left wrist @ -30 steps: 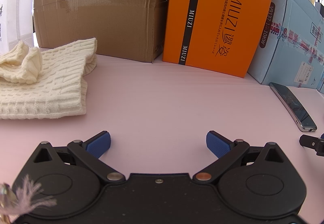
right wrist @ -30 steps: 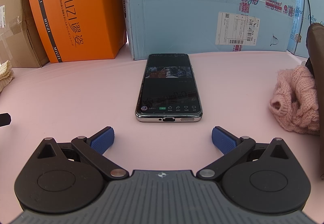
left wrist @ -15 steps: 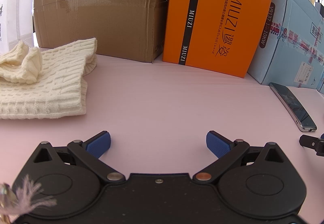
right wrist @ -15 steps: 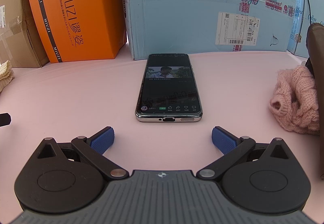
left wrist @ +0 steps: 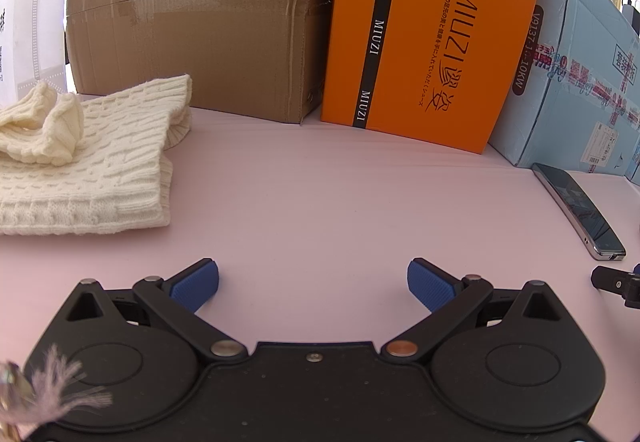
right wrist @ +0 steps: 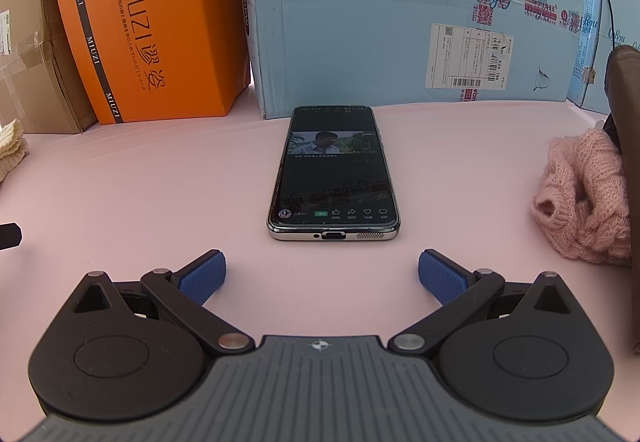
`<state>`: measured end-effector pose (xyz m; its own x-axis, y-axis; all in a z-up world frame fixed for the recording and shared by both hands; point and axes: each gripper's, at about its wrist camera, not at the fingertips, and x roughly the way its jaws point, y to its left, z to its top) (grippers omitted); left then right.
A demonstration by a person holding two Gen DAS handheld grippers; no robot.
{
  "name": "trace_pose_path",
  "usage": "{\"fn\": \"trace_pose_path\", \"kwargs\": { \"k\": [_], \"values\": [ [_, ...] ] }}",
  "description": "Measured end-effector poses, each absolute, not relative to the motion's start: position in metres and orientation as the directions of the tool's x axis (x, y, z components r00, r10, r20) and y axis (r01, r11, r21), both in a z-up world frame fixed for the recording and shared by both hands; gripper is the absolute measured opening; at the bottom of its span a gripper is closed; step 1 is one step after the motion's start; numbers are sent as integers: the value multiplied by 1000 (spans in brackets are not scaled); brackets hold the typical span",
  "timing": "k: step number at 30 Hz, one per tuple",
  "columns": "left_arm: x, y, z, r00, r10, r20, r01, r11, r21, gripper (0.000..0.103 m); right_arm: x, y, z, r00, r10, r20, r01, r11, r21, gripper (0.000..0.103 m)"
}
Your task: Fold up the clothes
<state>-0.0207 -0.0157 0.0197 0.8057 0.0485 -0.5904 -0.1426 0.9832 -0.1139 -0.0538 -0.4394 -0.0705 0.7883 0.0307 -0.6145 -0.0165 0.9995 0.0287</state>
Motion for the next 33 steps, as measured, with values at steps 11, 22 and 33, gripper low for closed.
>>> {"fn": "trace_pose_path", "kwargs": {
  "k": [11,22,33],
  "values": [
    [-21,-16,20,806,48,-590,-143,983,-114,103,-54,-439,-71,788,31,-614,-16,999,29,103],
    [-21,-16,20,806,48,-590,-143,983,-114,103,-54,-439,-71,789,31,-614,-16,999,29,103],
    [-21,-15,20,806,48,-590,-143,983,-114,103,-54,-439,-73,789,31,-613,-16,999,29,103]
  ]
}}
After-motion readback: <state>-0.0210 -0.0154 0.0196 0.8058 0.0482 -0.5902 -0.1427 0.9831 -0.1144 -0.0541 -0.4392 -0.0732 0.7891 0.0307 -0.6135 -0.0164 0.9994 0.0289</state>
